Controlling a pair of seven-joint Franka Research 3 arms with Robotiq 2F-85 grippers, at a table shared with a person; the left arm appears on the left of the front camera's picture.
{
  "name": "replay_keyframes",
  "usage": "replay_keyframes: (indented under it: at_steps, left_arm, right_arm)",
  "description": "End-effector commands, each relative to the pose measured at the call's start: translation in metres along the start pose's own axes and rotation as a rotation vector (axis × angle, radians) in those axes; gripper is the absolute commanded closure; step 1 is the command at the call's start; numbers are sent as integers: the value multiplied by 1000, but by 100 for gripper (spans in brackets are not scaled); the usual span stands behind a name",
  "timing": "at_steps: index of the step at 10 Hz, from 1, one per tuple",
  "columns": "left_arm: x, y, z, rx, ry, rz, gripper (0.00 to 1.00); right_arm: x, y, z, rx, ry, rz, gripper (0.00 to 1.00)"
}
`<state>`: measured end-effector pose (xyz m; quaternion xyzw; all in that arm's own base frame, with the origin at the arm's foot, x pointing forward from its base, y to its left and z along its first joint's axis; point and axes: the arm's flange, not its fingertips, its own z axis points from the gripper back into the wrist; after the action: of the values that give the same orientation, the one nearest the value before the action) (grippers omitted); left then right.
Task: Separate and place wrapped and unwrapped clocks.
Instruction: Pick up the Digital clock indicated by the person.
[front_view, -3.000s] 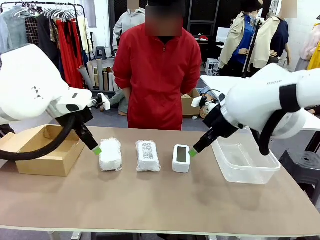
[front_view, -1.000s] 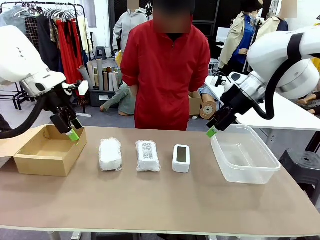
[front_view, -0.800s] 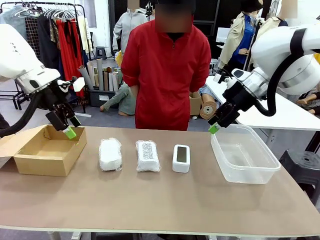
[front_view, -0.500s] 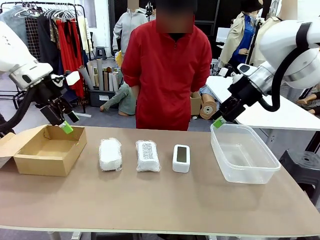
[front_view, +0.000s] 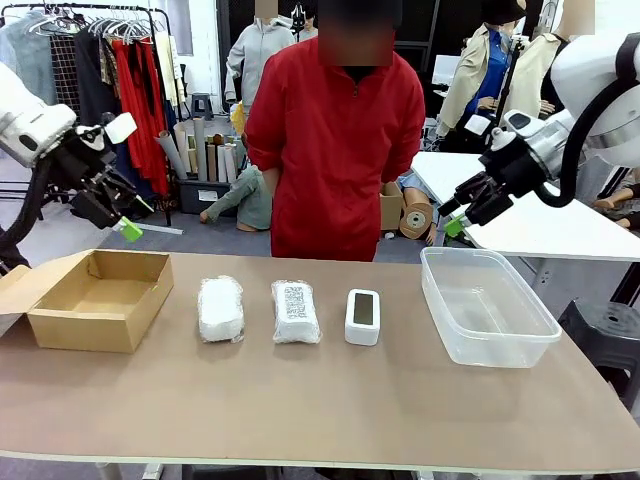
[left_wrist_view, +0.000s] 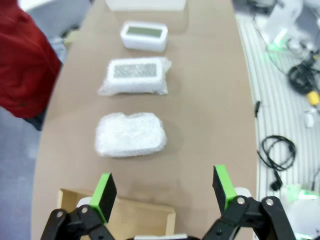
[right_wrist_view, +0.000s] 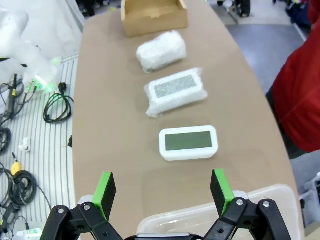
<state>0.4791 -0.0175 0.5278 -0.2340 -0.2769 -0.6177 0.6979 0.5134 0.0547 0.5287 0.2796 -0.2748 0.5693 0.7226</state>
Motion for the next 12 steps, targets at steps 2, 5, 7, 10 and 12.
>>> replay_keyframes:
  at_steps: [2,5,7,10,12]
  left_arm:
    - [-10,14,8,27,-112,11,0]
    - [-6,19,22,69,-125,21,0]
    - [-6,24,36,71,-136,21,0]
    - [-7,27,50,70,-148,12,0]
    - [-6,29,54,55,-153,-4,0]
  right_arm:
    - [3,-13,19,-22,-103,82,0]
    - [7,-18,25,-58,-101,124,0]
    - [6,-22,33,-52,-106,156,0]
    - [1,-30,48,-47,-123,129,0]
    - [1,-32,54,-25,-139,114,0]
